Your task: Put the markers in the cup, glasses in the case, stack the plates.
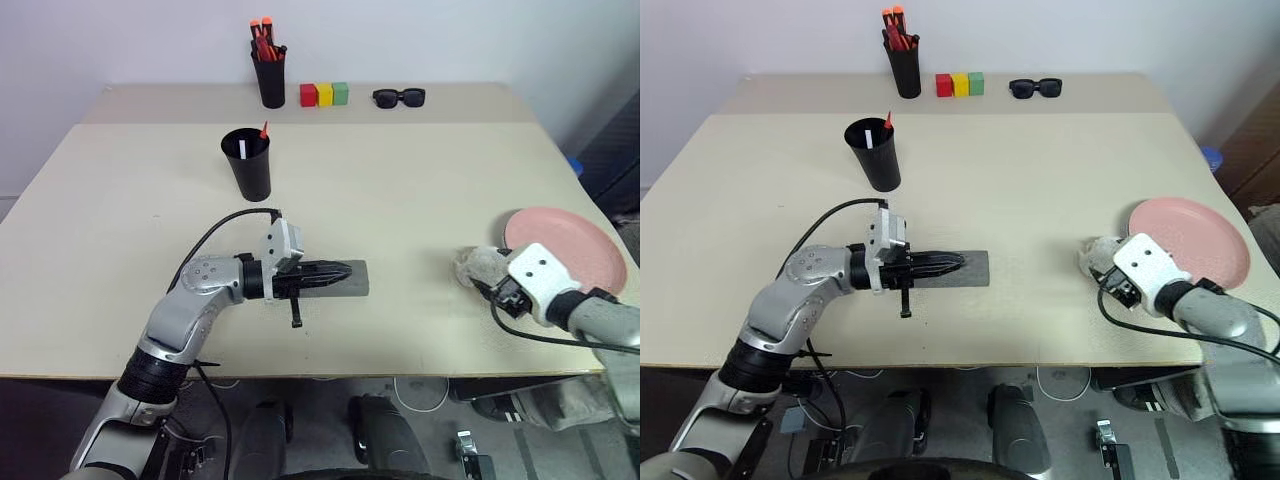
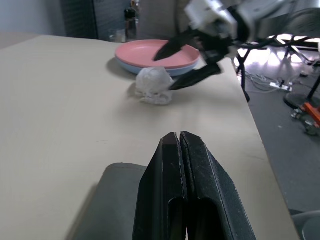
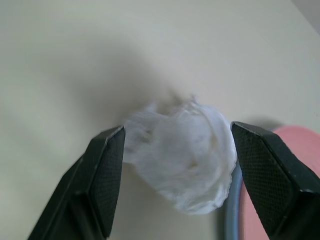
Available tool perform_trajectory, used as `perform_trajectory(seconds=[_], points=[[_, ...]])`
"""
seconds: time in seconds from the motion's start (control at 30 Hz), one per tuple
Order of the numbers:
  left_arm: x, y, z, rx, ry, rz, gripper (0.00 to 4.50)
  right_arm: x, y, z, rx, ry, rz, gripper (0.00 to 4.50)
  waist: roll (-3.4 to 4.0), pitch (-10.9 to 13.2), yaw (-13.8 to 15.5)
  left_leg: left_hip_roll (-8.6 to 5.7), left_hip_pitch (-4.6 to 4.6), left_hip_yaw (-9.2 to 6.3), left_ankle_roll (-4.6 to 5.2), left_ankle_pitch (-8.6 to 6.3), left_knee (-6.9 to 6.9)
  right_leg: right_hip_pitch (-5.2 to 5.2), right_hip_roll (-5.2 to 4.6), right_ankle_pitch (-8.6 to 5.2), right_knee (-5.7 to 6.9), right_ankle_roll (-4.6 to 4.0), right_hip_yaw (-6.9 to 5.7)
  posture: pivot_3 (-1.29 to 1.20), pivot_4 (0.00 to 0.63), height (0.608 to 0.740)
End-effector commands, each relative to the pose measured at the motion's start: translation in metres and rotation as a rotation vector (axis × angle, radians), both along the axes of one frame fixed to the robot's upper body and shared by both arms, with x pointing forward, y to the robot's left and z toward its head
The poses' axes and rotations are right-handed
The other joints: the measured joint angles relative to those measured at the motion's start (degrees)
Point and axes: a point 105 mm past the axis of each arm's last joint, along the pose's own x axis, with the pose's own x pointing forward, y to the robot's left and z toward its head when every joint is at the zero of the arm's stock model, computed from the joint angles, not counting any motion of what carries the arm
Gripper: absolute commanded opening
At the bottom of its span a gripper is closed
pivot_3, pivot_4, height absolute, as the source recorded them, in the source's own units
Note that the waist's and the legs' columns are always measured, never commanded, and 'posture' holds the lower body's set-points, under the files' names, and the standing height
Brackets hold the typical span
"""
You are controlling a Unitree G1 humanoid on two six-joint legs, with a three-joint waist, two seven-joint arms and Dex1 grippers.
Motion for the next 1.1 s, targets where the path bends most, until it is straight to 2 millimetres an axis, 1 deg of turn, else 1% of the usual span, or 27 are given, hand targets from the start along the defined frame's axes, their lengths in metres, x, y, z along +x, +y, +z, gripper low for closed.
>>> perform_trajectory(seconds=[0.03, 0.1, 0.27, 0.3, 0.37, 0.43, 0.47, 0.57, 0.6, 0.67, 0.7, 0.77, 0.87, 0.93, 1.0, 1.03, 1.07, 1.1], points=[[-0.004, -0.001, 0.005, 0.003, -0.037, -0.004, 0.00, 0.006, -0.005, 0.003, -0.014, -0.034, -0.039, 3.17, 0.01, 0.00, 0.04, 0.00, 0.00, 0.00, 0.01, -0.01, -0.01, 0.00, 0.00, 0.00, 0.00, 0.00, 0.00, 0.00, 0.150, 0.740], [-0.005, 0.000, 0.005, 0.003, -0.036, -0.003, 0.00, 0.008, -0.007, 0.002, -0.026, -0.038, -0.050, 2.57, 0.01, 0.00, 0.12, 0.00, 0.00, -0.02, 0.03, -0.01, -0.04, 0.00, 0.02, 0.00, -0.01, 0.00, -0.01, 0.00, 0.150, 0.740], [-0.005, -0.002, 0.004, 0.002, -0.032, -0.005, 0.00, 0.009, -0.006, 0.012, -0.018, -0.072, -0.052, 0.04, 0.01, 0.00, 0.05, 0.00, 0.00, -0.01, 0.03, -0.02, -0.04, 0.01, 0.02, 0.00, -0.03, 0.01, 0.00, 0.00, 0.150, 0.740], [-0.005, -0.002, 0.004, 0.000, -0.032, -0.006, 0.00, 0.009, -0.006, 0.014, -0.018, -0.082, -0.052, 0.04, 0.01, 0.00, 0.05, 0.00, 0.00, -0.01, 0.03, -0.02, -0.04, 0.01, 0.02, 0.00, -0.03, 0.01, 0.00, 0.00, 0.150, 0.740], [-0.004, -0.004, 0.005, -0.002, -0.033, -0.007, 0.00, 0.008, -0.006, 0.029, -0.010, -0.133, -0.061, 0.04, 0.02, 0.01, 0.05, 0.00, 0.00, -0.01, 0.04, -0.02, -0.04, 0.01, 0.02, 0.00, -0.04, 0.01, -0.01, 0.00, 0.150, 0.740], [-0.003, -0.005, 0.006, -0.006, -0.035, -0.008, 0.00, 0.008, -0.012, 0.044, 0.011, -0.188, -0.097, 0.04, 0.02, 0.01, 0.06, 0.00, -0.01, -0.01, 0.04, -0.02, -0.04, 0.00, 0.02, 0.00, -0.05, 0.02, -0.01, 0.00, 0.150, 0.740], [-0.003, -0.005, 0.006, -0.007, -0.036, -0.008, 0.00, 0.008, -0.014, 0.048, 0.018, -0.201, -0.111, 0.04, 0.02, 0.01, 0.07, 0.00, -0.01, -0.01, 0.04, -0.02, -0.04, 0.00, 0.02, 0.00, -0.05, 0.02, -0.01, 0.00, 0.150, 0.740], [-0.001, -0.006, 0.007, -0.012, -0.038, -0.008, 0.00, 0.008, -0.035, 0.065, -0.003, -0.257, -0.205, 0.04, 0.02, 0.01, 0.07, 0.00, -0.01, -0.01, 0.04, -0.02, -0.04, 0.01, 0.02, 0.00, -0.06, 0.02, -0.01, 0.00, 0.150, 0.740], [-0.001, -0.007, 0.007, -0.015, -0.038, -0.008, 0.00, 0.008, -0.048, 0.070, -0.015, -0.272, -0.270, 0.04, 0.02, 0.01, 0.07, 0.00, -0.02, -0.01, 0.04, -0.02, -0.04, 0.01, 0.02, 0.00, -0.07, 0.02, -0.01, 0.00, 0.150, 0.740], [0.000, -0.008, 0.008, -0.018, -0.039, -0.008, 0.00, 0.007, -0.070, 0.072, -0.056, -0.271, -0.365, 0.04, 0.02, 0.01, 0.07, 0.00, -0.02, -0.01, 0.04, -0.02, -0.04, 0.02, 0.02, 0.00, -0.10, 0.01, -0.01, 0.00, 0.150, 0.740], [0.000, -0.009, 0.008, -0.019, -0.039, -0.008, 0.00, 0.007, -0.075, 0.070, -0.064, -0.259, -0.383, 0.04, 0.02, 0.01, 0.11, -0.01, -0.03, 0.00, 0.04, -0.02, -0.04, 0.02, 0.01, 0.00, -0.12, 0.01, -0.01, 0.00, 0.150, 0.740], [0.001, -0.009, 0.008, -0.020, -0.040, -0.007, 0.00, 0.007, -0.079, 0.066, -0.057, -0.239, -0.392, 0.04, 0.02, 0.01, 0.08, 0.00, -0.04, -0.01, 0.06, -0.03, -0.05, 0.04, 0.01, 0.00, -0.19, 0.01, -0.02, 0.00, 0.150, 0.740], [0.003, -0.006, 0.010, -0.024, -0.050, 0.016, 0.00, 0.009, -0.087, 0.064, -0.055, -0.229, -0.426, 0.84, 0.03, 0.01, -0.09, 0.00, -0.04, 0.00, 0.13, -0.08, -0.06, 0.04, 0.02, 0.01, -0.21, 0.01, -0.01, 0.00, 0.150, 0.740], [0.004, -0.003, 0.012, -0.029, -0.052, 0.034, 0.00, 0.011, -0.089, 0.065, -0.061, -0.232, -0.434, 1.76, 0.03, 0.01, -0.20, 0.00, -0.04, 0.01, 0.15, -0.08, -0.06, 0.04, 0.02, 0.01, -0.22, 0.01, 0.00, 0.00, 0.150, 0.740], [0.005, 0.000, 0.013, -0.031, -0.051, 0.050, 0.00, 0.016, -0.085, 0.068, -0.059, -0.245, -0.417, 2.74, 0.03, 0.01, -0.23, 0.00, -0.03, 0.01, 0.15, -0.09, -0.07, 0.04, 0.02, 0.01, -0.21, 0.02, 0.00, 0.00, 0.150, 0.740], [0.006, 0.002, 0.013, -0.032, -0.053, 0.063, 0.00, 0.020, -0.079, 0.070, -0.049, -0.252, -0.390, 3.22, 0.03, 0.01, -0.30, 0.01, -0.03, 0.01, 0.15, -0.09, -0.06, 0.04, 0.03, 0.01, -0.21, 0.02, 0.00, 0.00, 0.150, 0.740], [0.006, 0.003, 0.014, -0.033, -0.054, 0.073, 0.00, 0.022, -0.076, 0.071, -0.043, -0.257, -0.372, 3.22, 0.03, 0.01, -0.28, 0.01, -0.03, 0.01, 0.15, -0.09, -0.06, 0.04, 0.03, 0.01, -0.21, 0.02, 0.00, 0.00, 0.150, 0.740], [0.009, 0.006, 0.015, -0.041, -0.057, 0.101, 0.00, 0.025, -0.066, 0.073, -0.013, -0.266, -0.329, 3.22, 0.03, 0.01, -0.26, 0.01, -0.03, 0.01, 0.15, -0.09, -0.06, 0.04, 0.03, 0.01, -0.21, 0.02, -0.01, 0.00, 0.150, 0.740]])
